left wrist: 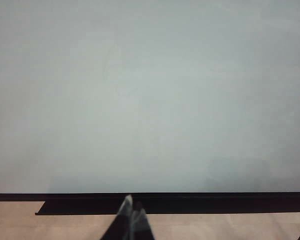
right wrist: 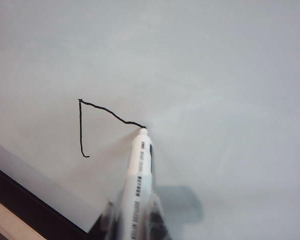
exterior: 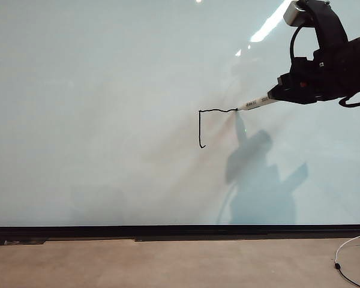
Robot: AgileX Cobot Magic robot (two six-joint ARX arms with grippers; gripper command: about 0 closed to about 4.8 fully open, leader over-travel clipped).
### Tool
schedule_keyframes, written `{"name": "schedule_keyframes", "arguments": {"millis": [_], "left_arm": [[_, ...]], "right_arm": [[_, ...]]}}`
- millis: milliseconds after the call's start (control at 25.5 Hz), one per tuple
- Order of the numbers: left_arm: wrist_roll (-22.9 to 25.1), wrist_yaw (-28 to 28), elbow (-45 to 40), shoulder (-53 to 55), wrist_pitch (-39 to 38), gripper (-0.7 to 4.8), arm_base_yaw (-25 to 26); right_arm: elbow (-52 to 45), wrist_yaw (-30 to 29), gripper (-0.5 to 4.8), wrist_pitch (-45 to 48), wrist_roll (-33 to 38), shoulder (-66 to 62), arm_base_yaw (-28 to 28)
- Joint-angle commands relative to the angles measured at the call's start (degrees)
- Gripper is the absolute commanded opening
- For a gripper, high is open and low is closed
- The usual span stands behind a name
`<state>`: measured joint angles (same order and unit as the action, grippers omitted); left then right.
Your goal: Pick up the pen on the shelf to the right of the whiteboard and draw a rectangle.
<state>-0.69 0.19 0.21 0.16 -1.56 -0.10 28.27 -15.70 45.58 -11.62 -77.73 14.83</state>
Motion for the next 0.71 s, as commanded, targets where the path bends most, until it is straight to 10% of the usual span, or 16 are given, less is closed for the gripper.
{"name": "schedule_keyframes", "arguments": {"millis": [39,705], "left_arm": [[0.2,0.0,0.2,0.0,0.3,-0.04,0.0],[0.2,0.0,0.2,0.0,0.3,-0.04,0.0]], "right_arm": [[-0.3,-0.5,-0.06,1.4,0.3,1.0,1.5],[-3.1,5.5,-0.06,7.1,1.8,-3.5,10.3]]}}
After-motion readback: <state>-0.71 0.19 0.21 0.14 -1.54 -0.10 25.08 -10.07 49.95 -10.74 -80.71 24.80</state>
